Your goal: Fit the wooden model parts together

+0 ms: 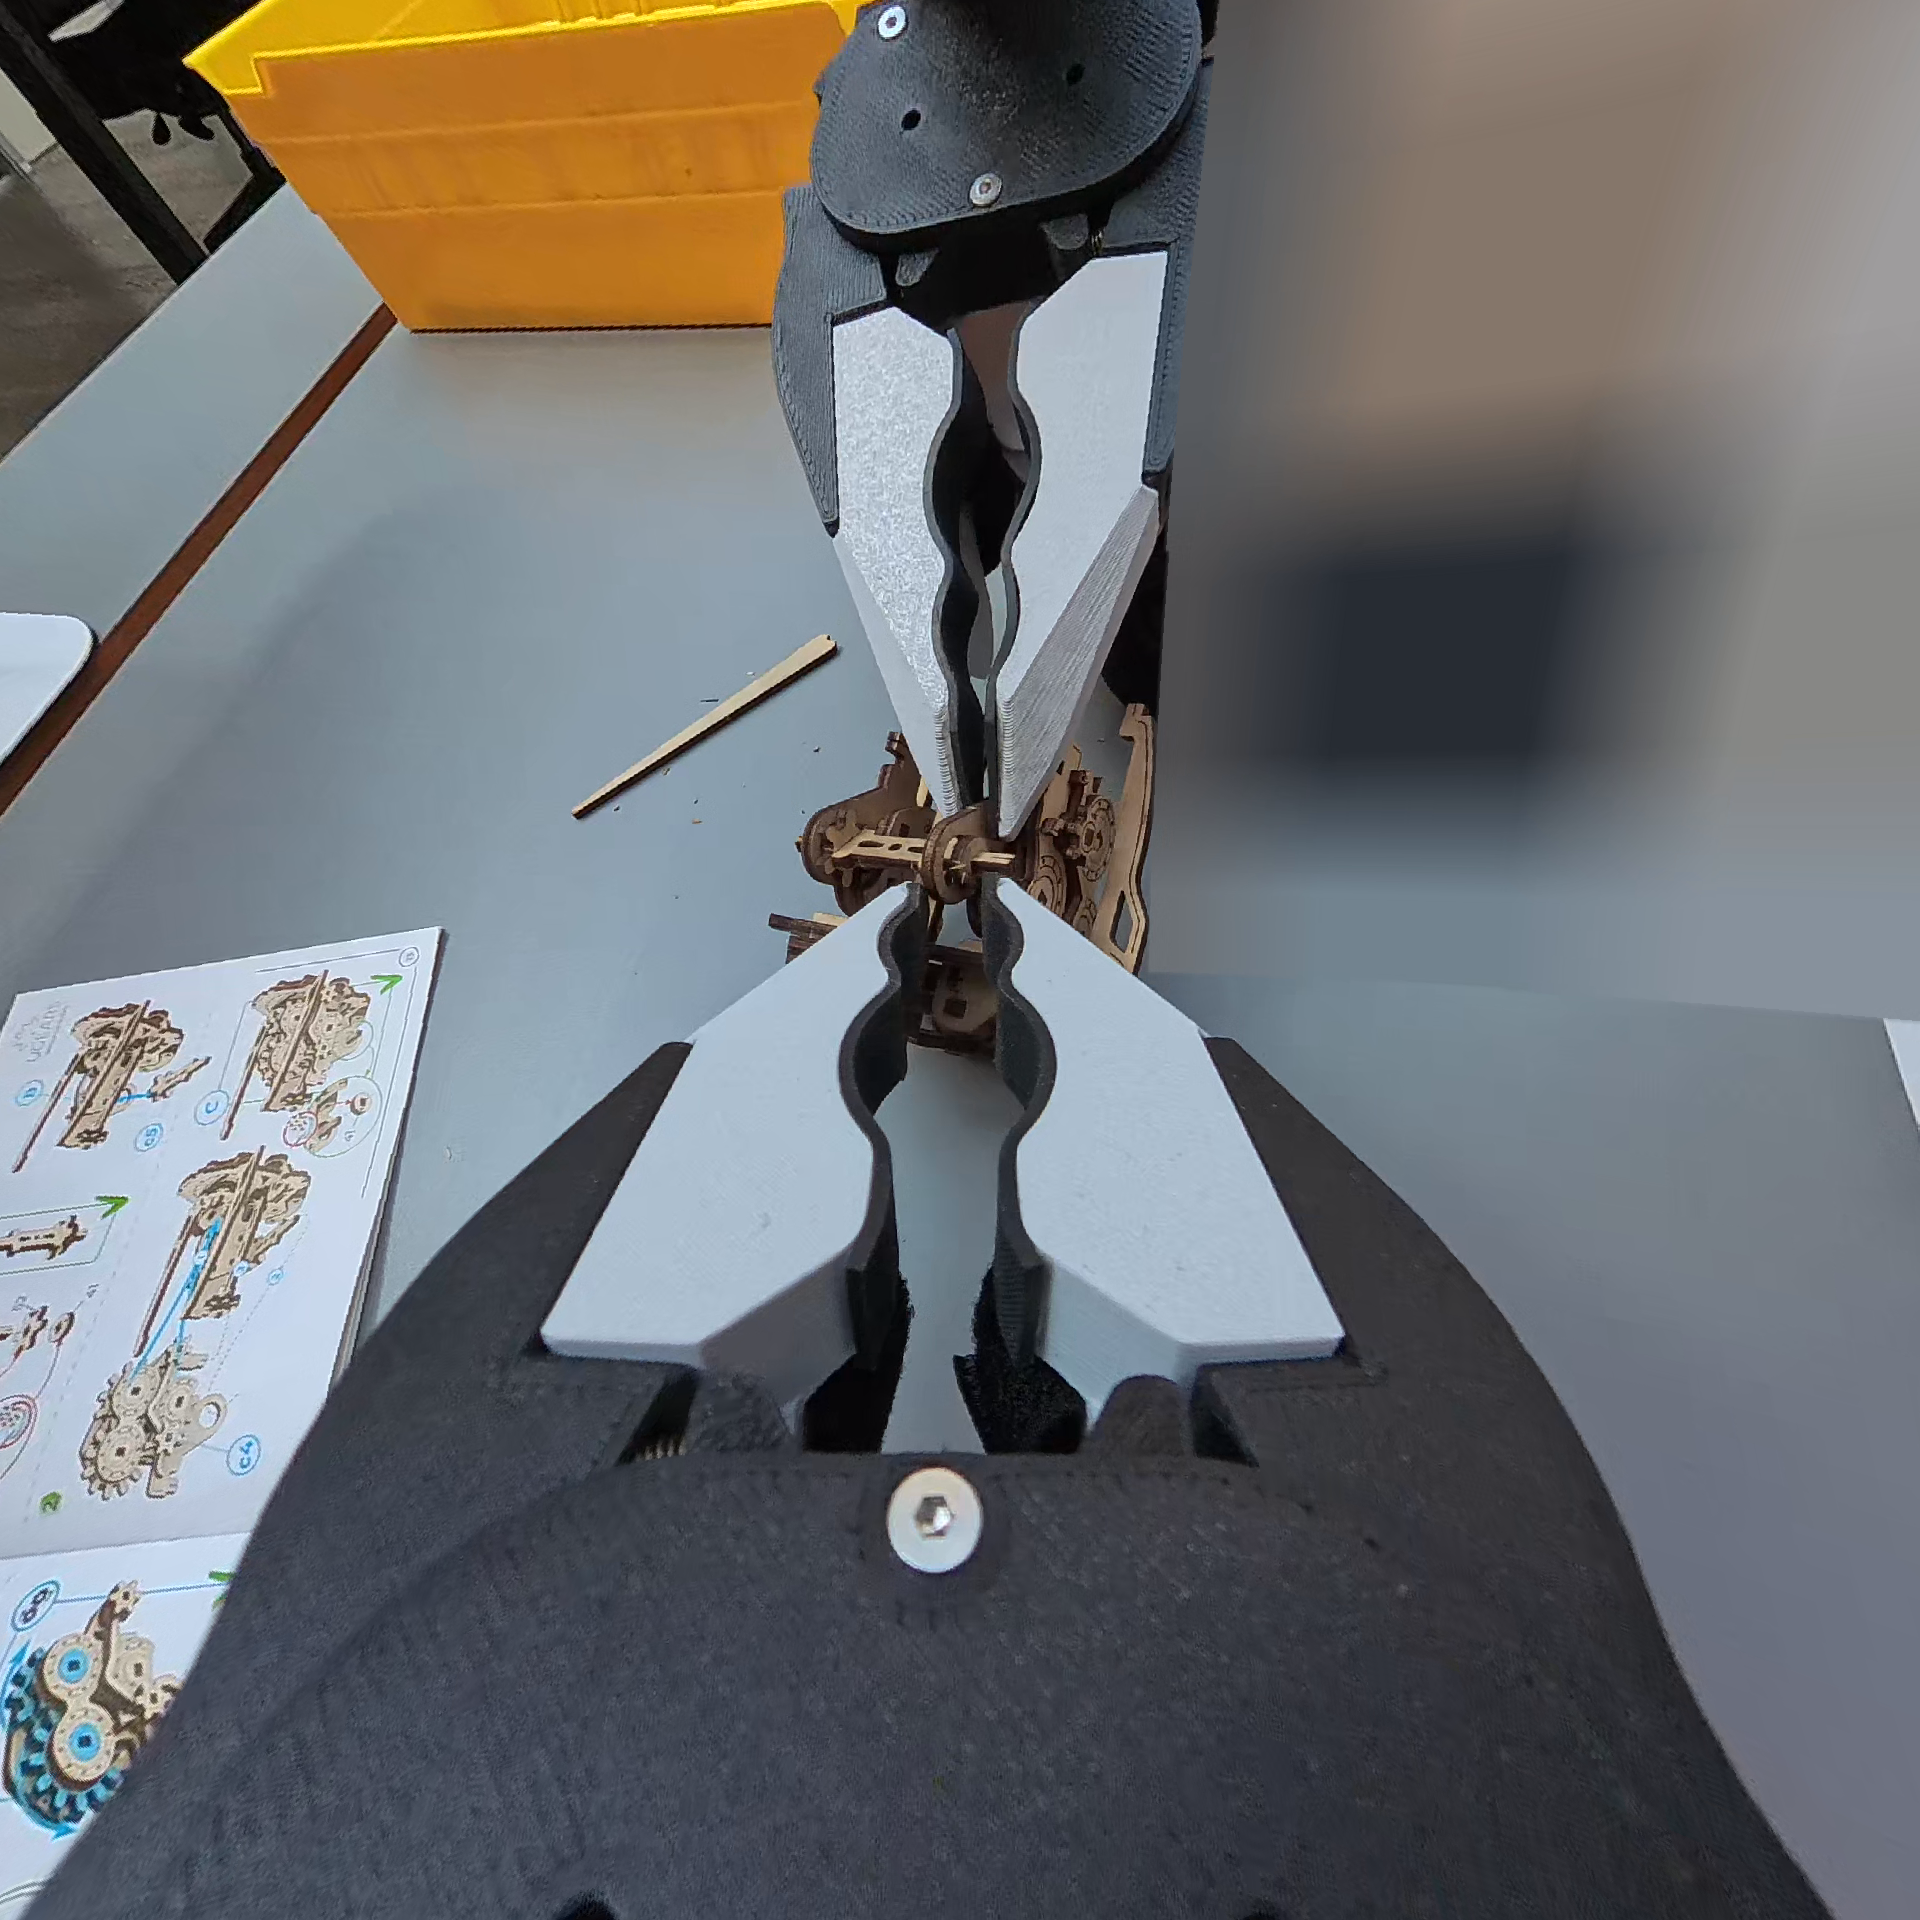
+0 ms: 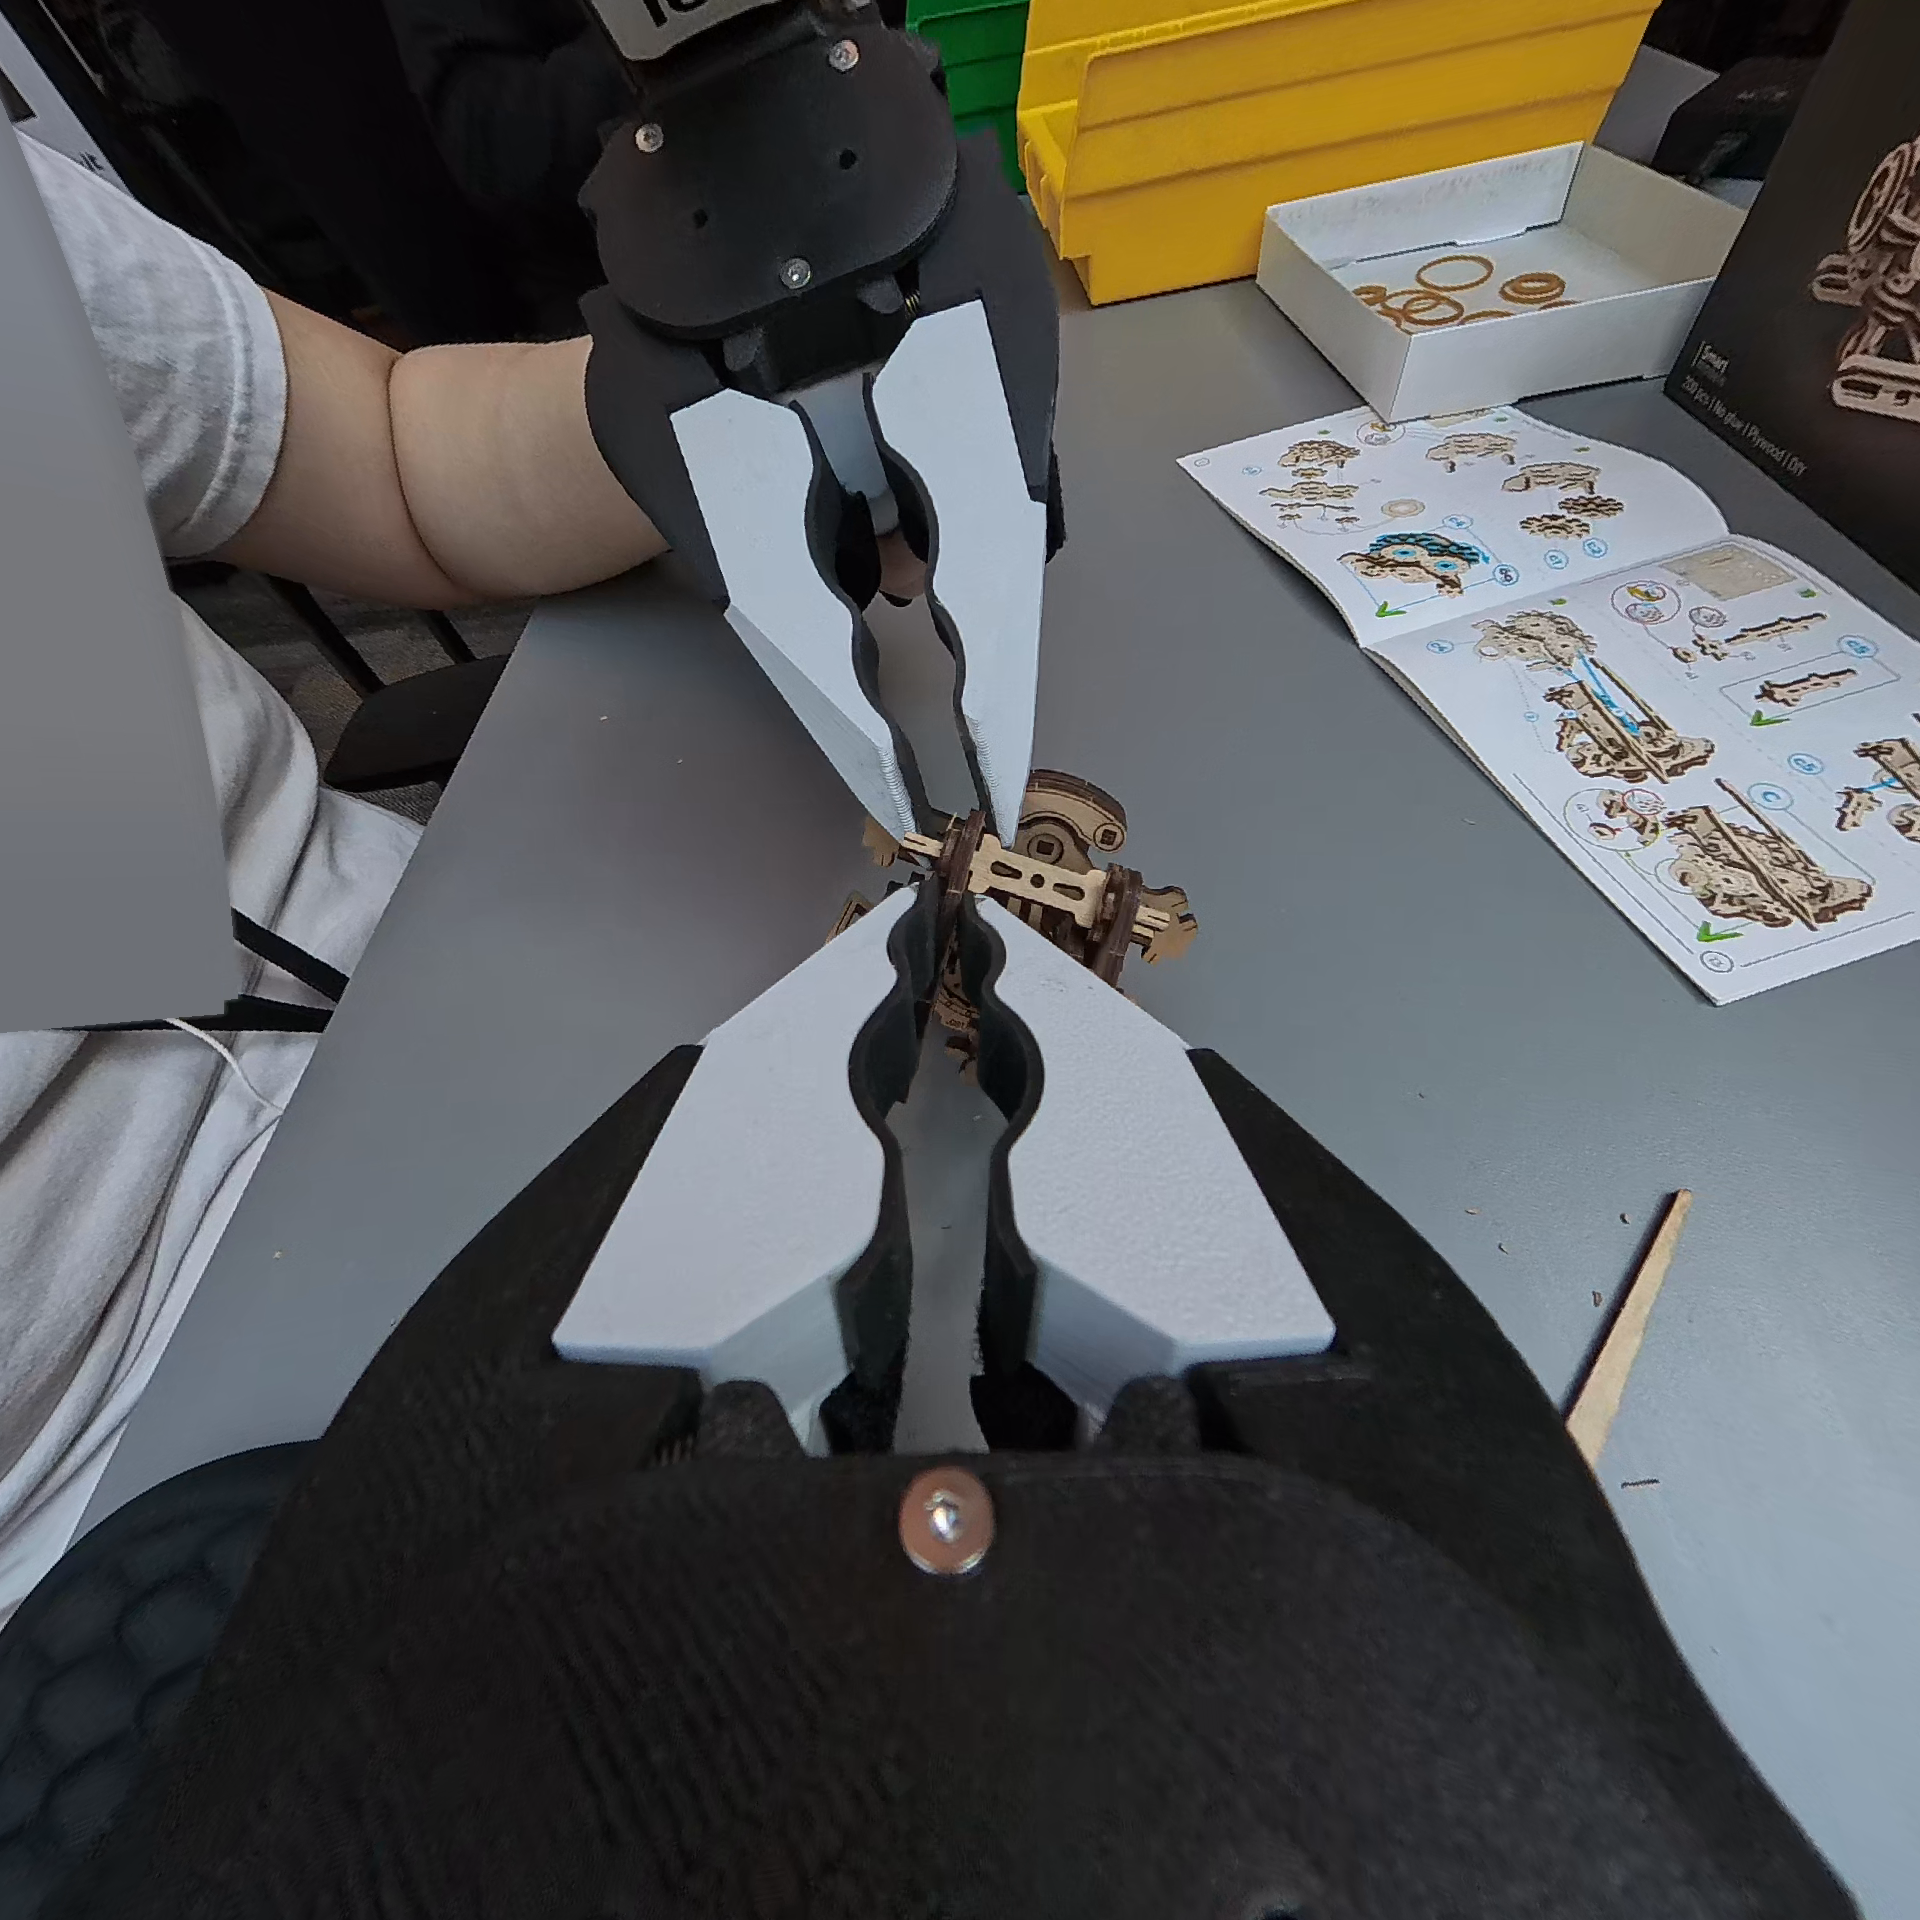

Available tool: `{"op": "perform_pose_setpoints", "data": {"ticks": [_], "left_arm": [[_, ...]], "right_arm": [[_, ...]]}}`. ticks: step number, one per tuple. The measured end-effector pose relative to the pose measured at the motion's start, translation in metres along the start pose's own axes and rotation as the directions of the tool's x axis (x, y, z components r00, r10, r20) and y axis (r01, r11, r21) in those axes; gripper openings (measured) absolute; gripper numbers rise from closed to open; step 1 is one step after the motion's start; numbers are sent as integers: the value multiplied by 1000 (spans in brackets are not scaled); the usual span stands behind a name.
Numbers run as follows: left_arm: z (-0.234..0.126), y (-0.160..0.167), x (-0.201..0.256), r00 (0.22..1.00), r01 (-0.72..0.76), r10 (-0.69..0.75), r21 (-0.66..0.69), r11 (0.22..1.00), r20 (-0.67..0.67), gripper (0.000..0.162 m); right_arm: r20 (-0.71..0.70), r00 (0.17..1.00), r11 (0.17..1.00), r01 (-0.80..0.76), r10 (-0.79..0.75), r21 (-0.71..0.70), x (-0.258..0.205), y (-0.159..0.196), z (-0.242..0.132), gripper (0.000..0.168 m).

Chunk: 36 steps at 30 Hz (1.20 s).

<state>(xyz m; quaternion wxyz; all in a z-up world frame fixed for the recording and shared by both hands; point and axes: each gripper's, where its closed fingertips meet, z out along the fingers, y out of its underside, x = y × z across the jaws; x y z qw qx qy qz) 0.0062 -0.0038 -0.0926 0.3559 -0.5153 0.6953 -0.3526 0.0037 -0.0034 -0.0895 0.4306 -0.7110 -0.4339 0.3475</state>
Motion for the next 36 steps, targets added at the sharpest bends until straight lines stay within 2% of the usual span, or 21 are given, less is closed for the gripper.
{"op": "perform_pose_setpoints", "data": {"ticks": [9,15,23,27,30,32,36], "left_arm": [[-1,-1,2,1000,-1,1,8,1000,-15,5],[0,-2,1,1000,-9,9,8,1000,8,3],[1,-2,1,999,-29,29,1,1000,27,3],[-2,-3,-1,997,-58,58,-3,998,42,2],[-7,-3,-5,998,-42,42,7,999,41,14],[-8,-3,0,1000,-10,10,22,1000,-14,25],[-7,-5,3,999,-3,5,41,999,-36,18]], "right_arm": [[-18,996,996,82,-83,-31,-2,1,-1,1],[-42,997,998,69,-69,-12,0,-3,-1,5],[-85,995,998,59,-61,-31,2,-5,-1,1],[-105,988,993,110,-114,-45,2,-5,-2,0],[-87,985,988,148,-152,-48,-3,-4,-1,0],[-87,982,985,164,-168,-48,-4,-5,0,0],[-83,976,979,194,-199,-61,-8,-5,2,0]]}}
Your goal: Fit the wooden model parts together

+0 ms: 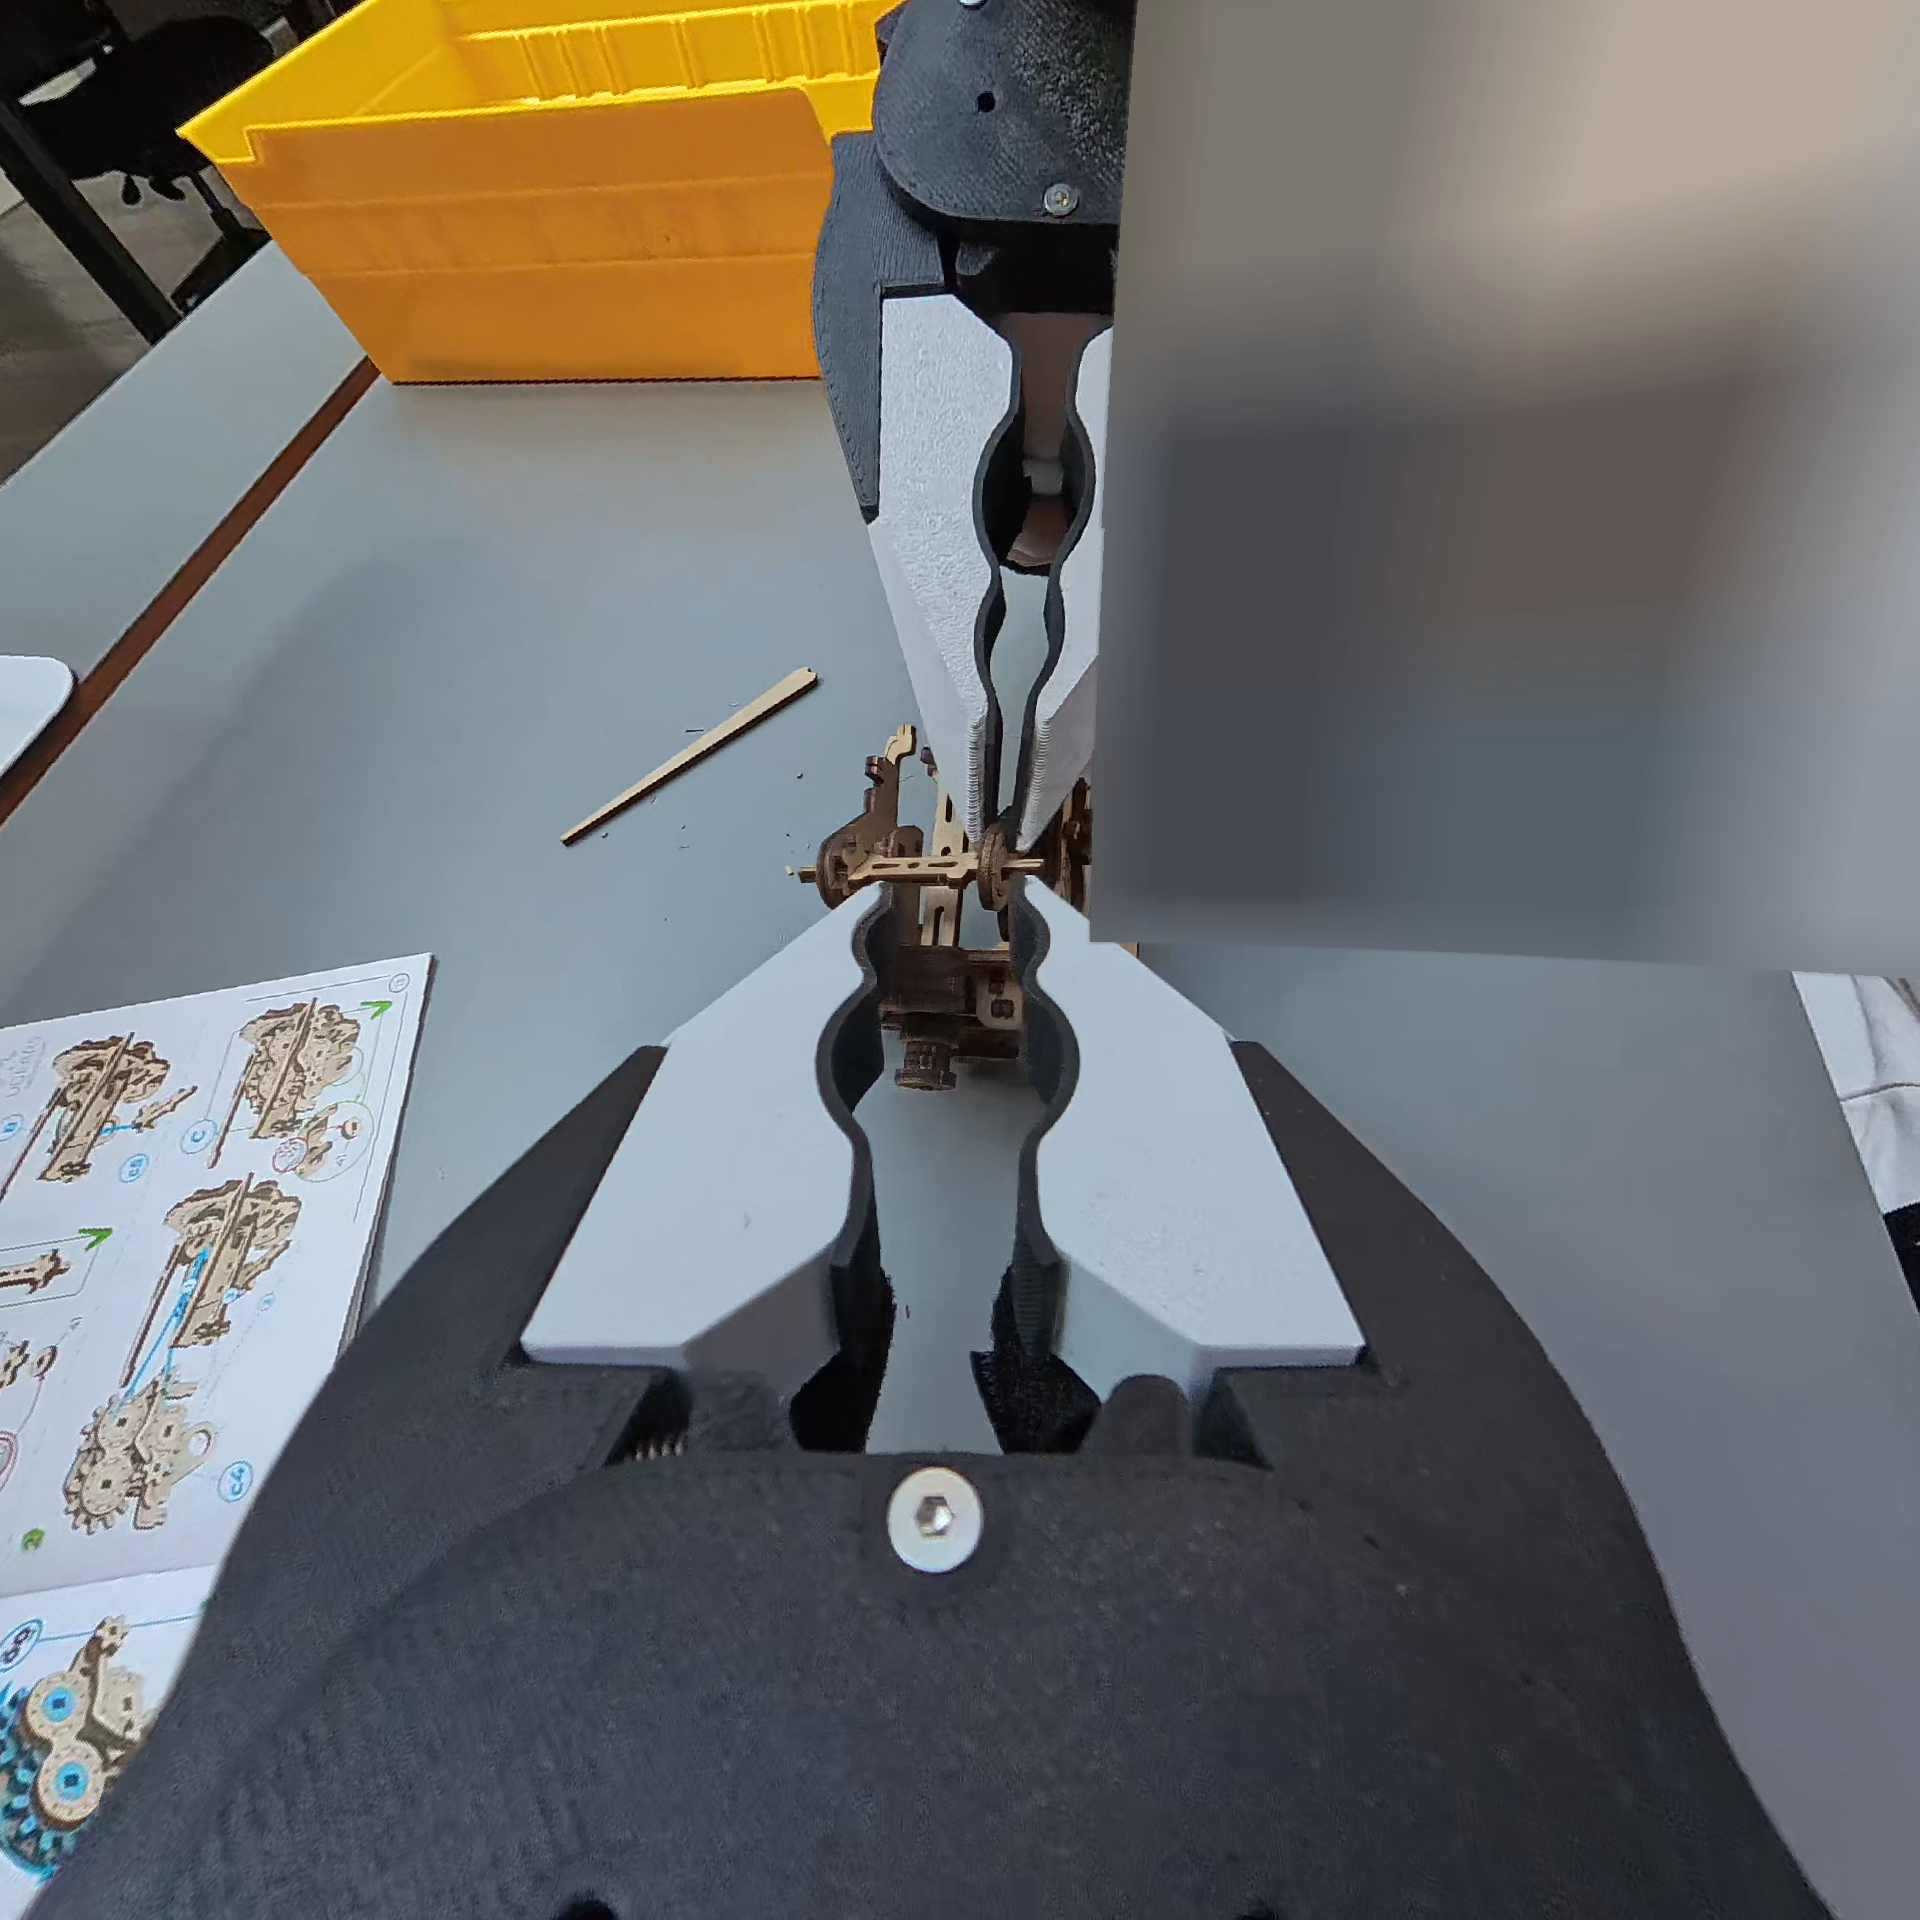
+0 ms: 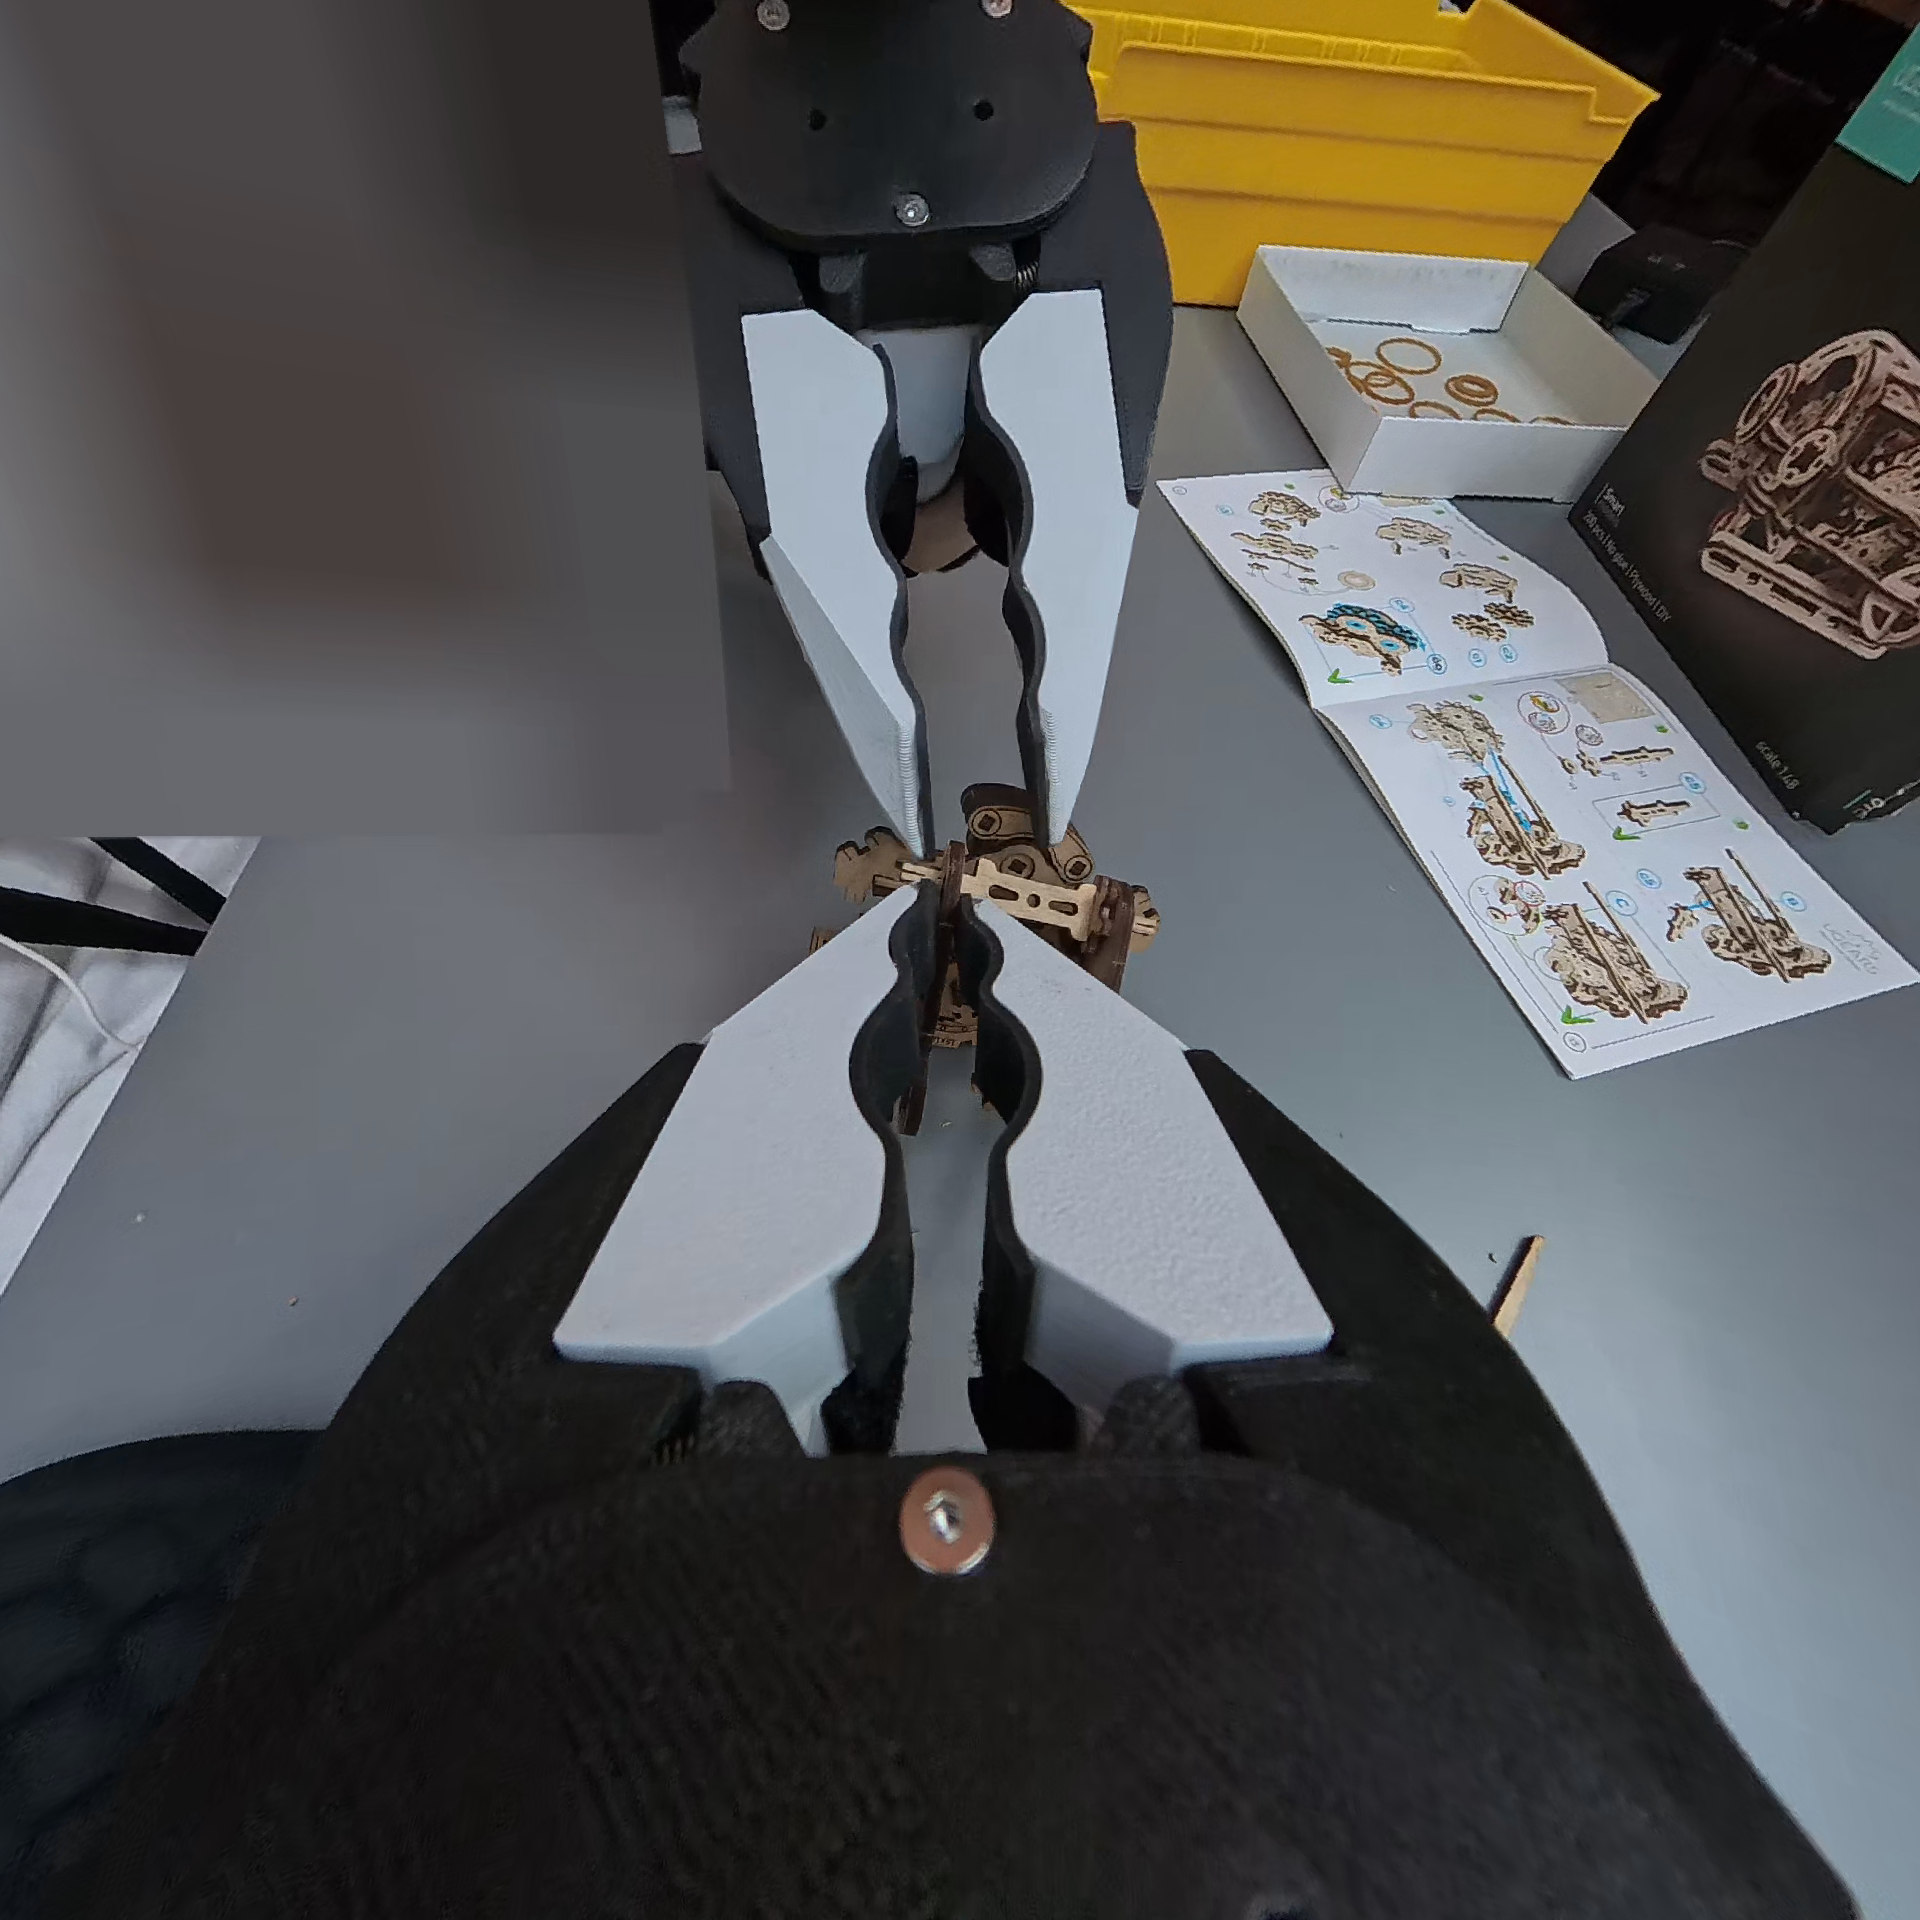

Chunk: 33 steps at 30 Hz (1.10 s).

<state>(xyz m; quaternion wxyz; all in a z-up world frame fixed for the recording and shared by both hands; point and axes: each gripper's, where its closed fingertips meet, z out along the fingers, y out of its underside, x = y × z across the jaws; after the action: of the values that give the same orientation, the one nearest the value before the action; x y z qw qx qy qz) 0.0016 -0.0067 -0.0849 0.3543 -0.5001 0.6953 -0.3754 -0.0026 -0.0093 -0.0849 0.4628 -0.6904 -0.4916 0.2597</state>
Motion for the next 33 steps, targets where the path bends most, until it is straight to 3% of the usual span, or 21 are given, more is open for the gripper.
{"op": "perform_pose_setpoints", "data": {"ticks": [11,15,18,33], "left_arm": [[0,2,10,998,-52,51,-26,998,-35,8],[0,2,9,998,-63,62,-26,998,-20,8],[1,2,9,998,-64,63,-20,998,-22,7],[2,1,12,997,-82,82,-20,996,-18,7]], "right_arm": [[-1,998,998,61,-61,-16,-6,-1,2,0],[0,999,999,32,-32,-7,-4,-1,2,1],[-9,1000,1000,-18,17,-8,0,0,2,13],[27,997,996,-64,66,-69,-6,7,5,10]]}}
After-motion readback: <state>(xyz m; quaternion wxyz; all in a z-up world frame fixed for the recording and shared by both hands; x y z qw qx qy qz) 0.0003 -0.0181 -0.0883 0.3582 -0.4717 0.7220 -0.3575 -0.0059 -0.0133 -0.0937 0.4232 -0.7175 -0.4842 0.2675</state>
